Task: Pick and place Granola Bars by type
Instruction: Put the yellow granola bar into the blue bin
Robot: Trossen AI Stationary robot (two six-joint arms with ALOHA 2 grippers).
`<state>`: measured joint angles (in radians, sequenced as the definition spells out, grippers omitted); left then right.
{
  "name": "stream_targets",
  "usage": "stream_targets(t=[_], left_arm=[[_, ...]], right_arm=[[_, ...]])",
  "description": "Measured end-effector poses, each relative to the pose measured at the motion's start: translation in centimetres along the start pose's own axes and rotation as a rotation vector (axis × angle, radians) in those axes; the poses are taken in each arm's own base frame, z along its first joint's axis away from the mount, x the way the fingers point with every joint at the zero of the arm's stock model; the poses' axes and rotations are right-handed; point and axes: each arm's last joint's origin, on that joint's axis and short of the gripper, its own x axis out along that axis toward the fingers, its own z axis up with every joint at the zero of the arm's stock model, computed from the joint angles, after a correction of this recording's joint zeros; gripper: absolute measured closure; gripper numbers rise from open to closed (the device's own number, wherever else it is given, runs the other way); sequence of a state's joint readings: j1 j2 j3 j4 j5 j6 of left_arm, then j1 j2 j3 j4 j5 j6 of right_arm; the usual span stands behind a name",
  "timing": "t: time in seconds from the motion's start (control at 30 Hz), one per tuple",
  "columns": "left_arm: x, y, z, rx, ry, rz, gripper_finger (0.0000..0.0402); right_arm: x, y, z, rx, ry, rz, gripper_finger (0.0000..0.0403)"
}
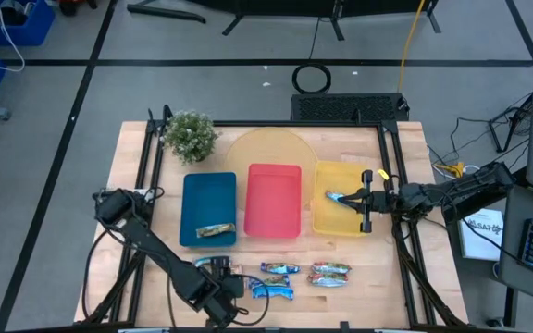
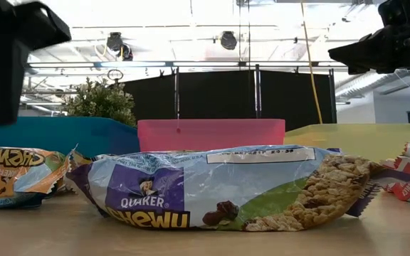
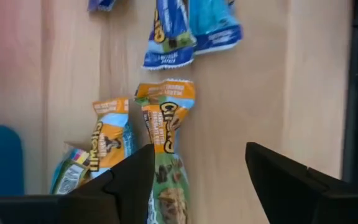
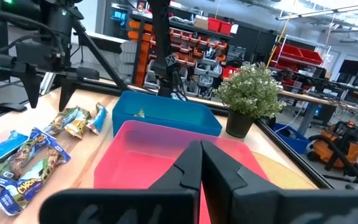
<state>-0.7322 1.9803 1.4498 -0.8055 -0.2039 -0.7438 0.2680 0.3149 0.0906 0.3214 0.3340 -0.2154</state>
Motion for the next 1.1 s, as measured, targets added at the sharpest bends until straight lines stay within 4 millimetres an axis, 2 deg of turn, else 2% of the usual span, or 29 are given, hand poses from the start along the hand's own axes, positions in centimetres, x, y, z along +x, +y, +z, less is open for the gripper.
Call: stream_targets(t=[0.27, 0.47, 0.63, 0.9, 1.0, 1.1], left_arm=[[3.4, 0.7, 0.2, -0.018, 0.093, 0.045, 0.0161], [4.1, 1.1, 0.5, -0.032, 0.129, 0.023, 0.0184], [4.1, 1.1, 0.5, -0.04, 0.143, 0.006, 0.0228], [3.9, 0.7, 0.4, -0.024, 0.168, -0.057, 0.0337], [3.0, 0.6, 0.1, -0.004, 0.193, -0.084, 0.036], [0.8, 0.5, -0.1, 0.068, 0.157, -0.098, 0.0363]], right_arm=[[0.0, 0.0, 0.0, -0.035, -0.003, 0.0, 0.0403], [0.0, 0.0, 0.0, -0.035, -0.003, -0.001, 0.0403], [0.0, 0.0, 0.0, -0.035, -0.003, -0.001, 0.0403], [0.0, 0.0, 0.0, -0.029, -0.002, -0.001, 0.0403], [0.0, 0.0, 0.0, -0.029, -0.001, 0.0, 0.0403], [0.0, 0.0, 0.0, -0.03, 0.001, 0.0, 0.0403]])
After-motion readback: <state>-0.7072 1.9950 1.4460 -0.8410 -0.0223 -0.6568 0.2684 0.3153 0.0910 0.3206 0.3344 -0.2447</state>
